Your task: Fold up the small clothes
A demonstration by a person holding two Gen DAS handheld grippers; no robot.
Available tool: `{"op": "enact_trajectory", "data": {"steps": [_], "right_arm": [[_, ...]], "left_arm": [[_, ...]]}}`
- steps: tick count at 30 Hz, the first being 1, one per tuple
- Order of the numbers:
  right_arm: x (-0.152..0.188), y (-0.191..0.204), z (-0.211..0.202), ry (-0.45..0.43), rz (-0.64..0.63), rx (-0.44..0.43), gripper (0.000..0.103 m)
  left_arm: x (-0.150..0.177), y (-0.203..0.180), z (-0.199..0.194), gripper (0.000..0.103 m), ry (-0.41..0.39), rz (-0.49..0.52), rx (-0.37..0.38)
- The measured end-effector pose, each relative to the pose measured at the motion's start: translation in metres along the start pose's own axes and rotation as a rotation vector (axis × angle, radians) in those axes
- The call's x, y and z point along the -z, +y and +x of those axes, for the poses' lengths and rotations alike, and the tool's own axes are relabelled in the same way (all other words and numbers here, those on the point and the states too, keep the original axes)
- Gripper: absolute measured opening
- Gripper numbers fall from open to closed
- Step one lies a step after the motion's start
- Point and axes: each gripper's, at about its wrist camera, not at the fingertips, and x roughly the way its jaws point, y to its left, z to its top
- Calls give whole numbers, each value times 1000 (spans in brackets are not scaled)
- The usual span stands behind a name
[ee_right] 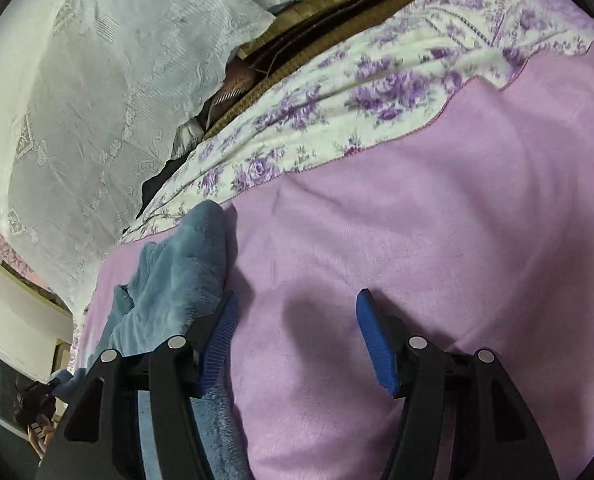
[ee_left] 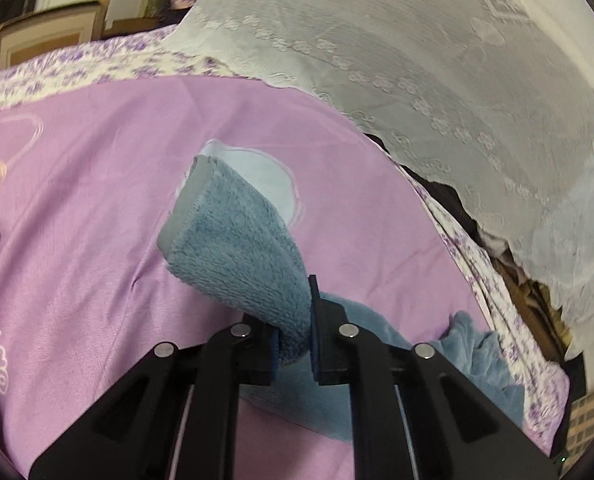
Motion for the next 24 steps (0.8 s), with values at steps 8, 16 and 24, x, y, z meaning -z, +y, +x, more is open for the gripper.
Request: {"op": "enact_trajectory", "data": {"steps": [8, 16, 24], "right_arm": [[15, 42, -10, -16, -243, -82, 65], [45, 84, -34, 28, -417, -192, 72], [87, 83, -63, 24, -515, -172, 72]], "left_arm": [[16, -61, -22, 10, -30, 129, -3], [42, -128, -50, 10, -67, 274, 0], [61, -186, -56, 10, -92, 364, 1]]}}
